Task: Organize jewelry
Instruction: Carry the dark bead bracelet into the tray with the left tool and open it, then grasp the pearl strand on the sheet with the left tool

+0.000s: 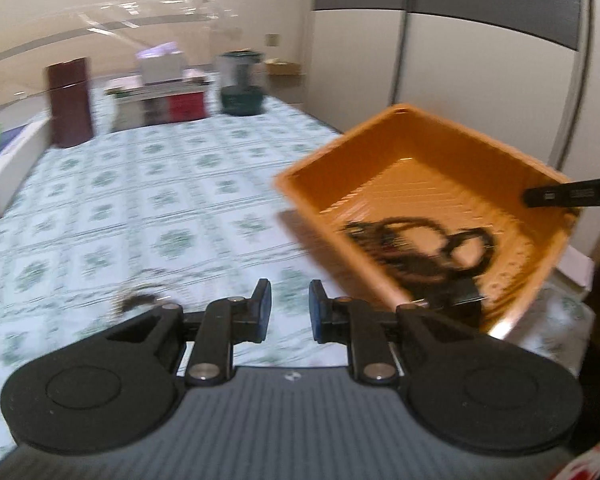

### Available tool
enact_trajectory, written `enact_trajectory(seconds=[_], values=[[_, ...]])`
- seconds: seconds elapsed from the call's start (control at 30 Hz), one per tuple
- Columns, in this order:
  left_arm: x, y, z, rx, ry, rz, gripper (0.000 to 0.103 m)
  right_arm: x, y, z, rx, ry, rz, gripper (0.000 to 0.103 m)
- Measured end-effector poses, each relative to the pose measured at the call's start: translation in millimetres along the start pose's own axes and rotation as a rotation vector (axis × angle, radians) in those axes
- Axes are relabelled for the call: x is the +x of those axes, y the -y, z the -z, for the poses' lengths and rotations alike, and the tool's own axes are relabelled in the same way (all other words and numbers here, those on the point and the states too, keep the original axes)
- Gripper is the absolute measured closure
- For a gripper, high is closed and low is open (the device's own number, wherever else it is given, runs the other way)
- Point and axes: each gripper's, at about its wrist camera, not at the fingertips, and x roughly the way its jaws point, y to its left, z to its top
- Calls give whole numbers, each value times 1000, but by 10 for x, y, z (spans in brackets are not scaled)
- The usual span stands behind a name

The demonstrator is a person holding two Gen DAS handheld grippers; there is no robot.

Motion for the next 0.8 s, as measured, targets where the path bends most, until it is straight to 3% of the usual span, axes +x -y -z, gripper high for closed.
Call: enact_trajectory(seconds=[0.3,0.53,0.8], values=[[-47,-538,182,-17,-26,-181,85,5,10,-6,-3,-1,3,96],[41,-764,212,-80,-48,-235,85,19,1,-3,-8,-3,8,96],[310,-864,127,-105,-75,-241,85,26,-8,4,-10,-4,11,96]])
